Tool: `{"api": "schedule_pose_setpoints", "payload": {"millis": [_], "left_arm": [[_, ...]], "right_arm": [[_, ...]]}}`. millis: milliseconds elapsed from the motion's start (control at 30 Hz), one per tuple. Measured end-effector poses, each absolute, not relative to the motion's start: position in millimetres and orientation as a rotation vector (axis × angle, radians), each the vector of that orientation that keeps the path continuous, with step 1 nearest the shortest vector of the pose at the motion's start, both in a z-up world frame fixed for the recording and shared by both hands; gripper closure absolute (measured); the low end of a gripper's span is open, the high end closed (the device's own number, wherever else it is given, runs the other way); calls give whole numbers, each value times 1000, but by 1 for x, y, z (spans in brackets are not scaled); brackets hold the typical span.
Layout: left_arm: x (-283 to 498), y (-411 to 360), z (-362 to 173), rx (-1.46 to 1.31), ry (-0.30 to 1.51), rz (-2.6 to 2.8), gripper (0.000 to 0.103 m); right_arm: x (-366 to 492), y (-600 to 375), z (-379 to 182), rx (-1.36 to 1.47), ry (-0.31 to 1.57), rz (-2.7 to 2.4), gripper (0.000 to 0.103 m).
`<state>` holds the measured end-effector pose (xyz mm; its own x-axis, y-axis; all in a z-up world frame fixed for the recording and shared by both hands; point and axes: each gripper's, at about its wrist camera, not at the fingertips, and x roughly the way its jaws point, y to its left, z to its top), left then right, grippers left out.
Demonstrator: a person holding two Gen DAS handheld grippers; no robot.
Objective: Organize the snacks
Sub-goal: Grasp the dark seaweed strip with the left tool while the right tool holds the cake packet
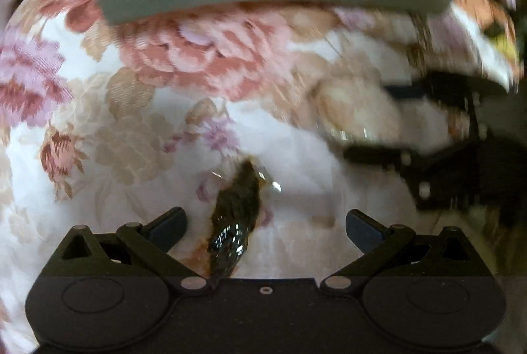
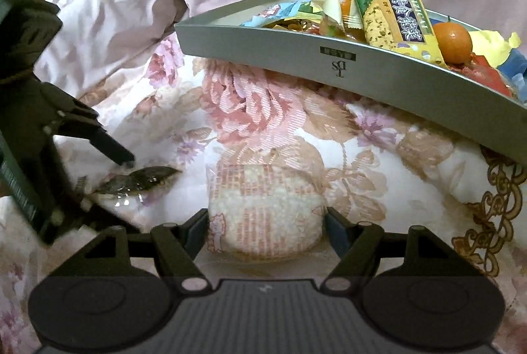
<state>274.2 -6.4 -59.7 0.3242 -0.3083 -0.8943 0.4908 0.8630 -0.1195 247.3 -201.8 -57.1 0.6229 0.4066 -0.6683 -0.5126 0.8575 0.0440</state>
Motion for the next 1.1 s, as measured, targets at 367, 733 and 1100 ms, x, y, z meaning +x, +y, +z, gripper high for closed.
{"api": "schedule_pose_setpoints", "payload": {"millis": [367, 733, 1100], "left_arm": [[265, -21, -68, 339, 1092, -508, 2], [254, 2, -56, 171, 1013, -364, 36], [244, -12, -60, 21, 952, -119, 48]], "right_arm": [[247, -197, -64, -169, 708, 524, 18], [246, -194, -67, -194, 674, 518, 17], [240, -181, -70, -265, 630, 501, 25]]}}
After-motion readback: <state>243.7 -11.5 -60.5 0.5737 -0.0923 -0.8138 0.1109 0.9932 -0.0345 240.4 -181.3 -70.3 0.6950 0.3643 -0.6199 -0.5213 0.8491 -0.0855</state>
